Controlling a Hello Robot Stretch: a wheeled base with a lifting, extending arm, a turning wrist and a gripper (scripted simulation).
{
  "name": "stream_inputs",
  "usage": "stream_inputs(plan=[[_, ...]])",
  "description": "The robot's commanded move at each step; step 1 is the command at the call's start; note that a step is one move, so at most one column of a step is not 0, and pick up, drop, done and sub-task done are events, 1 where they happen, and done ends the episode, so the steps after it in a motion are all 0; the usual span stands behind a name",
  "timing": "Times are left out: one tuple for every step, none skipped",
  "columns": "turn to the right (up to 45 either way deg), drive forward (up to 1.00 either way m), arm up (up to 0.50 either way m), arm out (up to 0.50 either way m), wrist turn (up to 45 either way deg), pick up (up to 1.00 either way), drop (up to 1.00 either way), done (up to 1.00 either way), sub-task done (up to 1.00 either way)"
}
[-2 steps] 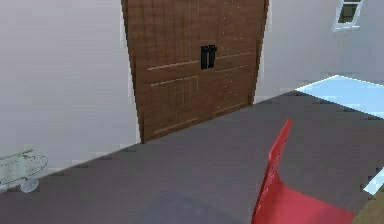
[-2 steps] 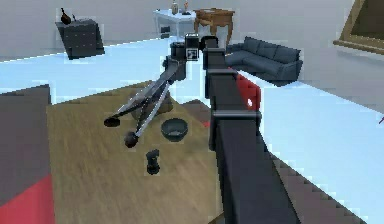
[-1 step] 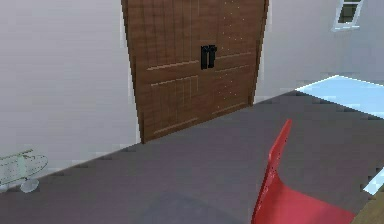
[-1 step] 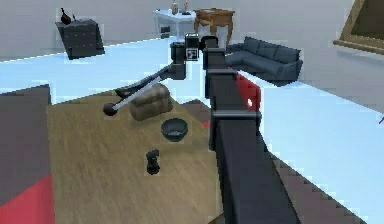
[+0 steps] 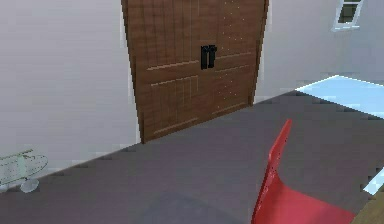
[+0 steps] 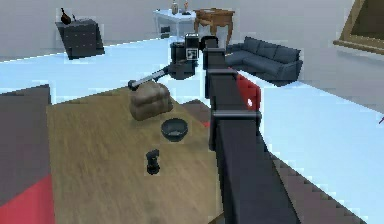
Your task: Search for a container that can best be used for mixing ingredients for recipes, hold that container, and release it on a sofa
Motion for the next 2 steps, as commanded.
stream_inputs(plan=[[0.0, 0.00, 0.00, 0.00, 30.0, 0.00, 0.00, 0.00, 0.00], [0.0, 0.00, -0.28, 0.00, 0.0, 0.00, 0.00, 0.00, 0.00]])
